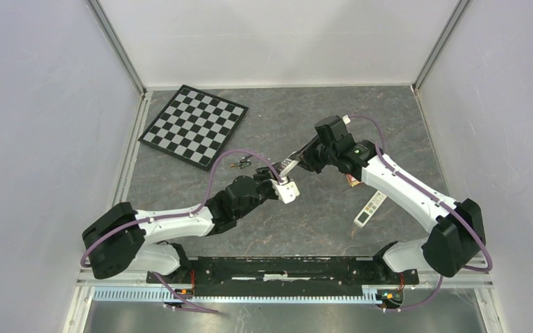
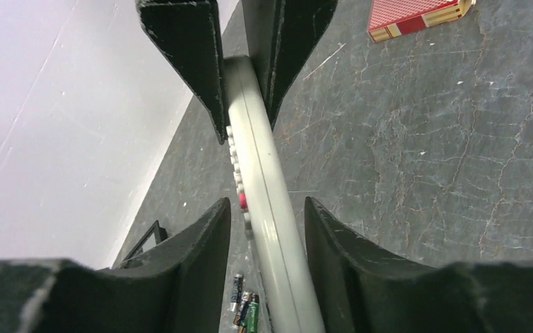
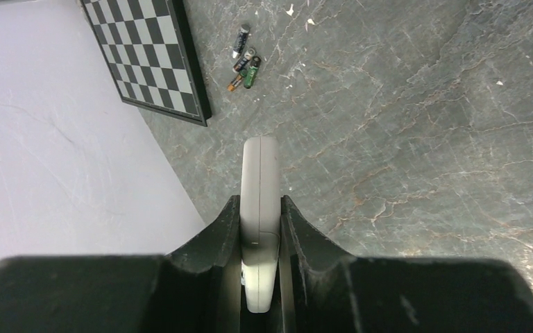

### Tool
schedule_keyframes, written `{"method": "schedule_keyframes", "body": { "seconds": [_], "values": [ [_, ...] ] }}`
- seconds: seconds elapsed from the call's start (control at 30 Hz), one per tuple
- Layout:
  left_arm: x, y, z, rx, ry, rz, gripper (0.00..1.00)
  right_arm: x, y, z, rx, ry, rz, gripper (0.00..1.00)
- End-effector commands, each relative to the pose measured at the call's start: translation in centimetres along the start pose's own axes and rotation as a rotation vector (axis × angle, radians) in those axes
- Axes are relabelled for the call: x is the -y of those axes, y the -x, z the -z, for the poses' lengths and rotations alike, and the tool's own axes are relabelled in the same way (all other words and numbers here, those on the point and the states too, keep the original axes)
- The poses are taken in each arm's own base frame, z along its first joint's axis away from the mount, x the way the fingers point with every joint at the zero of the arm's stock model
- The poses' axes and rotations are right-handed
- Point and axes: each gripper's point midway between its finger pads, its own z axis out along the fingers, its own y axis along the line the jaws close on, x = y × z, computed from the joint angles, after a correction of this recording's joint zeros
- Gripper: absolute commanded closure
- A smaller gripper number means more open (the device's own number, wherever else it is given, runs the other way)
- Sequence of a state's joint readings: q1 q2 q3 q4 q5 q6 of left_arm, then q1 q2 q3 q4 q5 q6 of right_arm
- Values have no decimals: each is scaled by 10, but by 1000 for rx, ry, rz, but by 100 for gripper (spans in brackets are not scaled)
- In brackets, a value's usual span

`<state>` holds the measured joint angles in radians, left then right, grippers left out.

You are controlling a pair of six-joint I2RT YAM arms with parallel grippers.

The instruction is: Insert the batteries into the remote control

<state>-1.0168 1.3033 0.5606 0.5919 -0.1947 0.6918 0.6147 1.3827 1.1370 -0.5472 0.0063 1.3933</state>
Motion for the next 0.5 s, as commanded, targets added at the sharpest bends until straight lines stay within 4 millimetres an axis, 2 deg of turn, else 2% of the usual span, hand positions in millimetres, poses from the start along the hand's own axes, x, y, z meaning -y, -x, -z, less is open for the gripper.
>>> {"method": "schedule_keyframes", "body": {
  "seconds": [0.0, 0.13, 0.17, 0.2, 0.27, 0.33, 0.47],
  "values": [
    [-16, 18, 0, 69, 70, 8, 55, -9, 0, 7, -25, 62, -16, 100],
    [-10, 21, -2, 77, 39, 58, 79, -10, -2, 5, -39, 78, 11, 99],
    [-8, 22, -2, 80, 27, 78, 86, -11, -3, 4, -43, 88, 27, 91],
    [-6, 23, -2, 77, 17, 99, 95, -13, -2, 3, -45, 106, 50, 70],
    [-5, 25, -2, 78, 14, 164, 98, -21, 2, 3, -35, 143, 143, 28],
    [-4, 28, -1, 78, 6, 238, 98, -21, 9, 4, -7, 161, 261, 3],
    [3, 37, 6, 88, -52, 377, 98, -14, 19, 13, 27, 253, 412, 2]
  ]
}}
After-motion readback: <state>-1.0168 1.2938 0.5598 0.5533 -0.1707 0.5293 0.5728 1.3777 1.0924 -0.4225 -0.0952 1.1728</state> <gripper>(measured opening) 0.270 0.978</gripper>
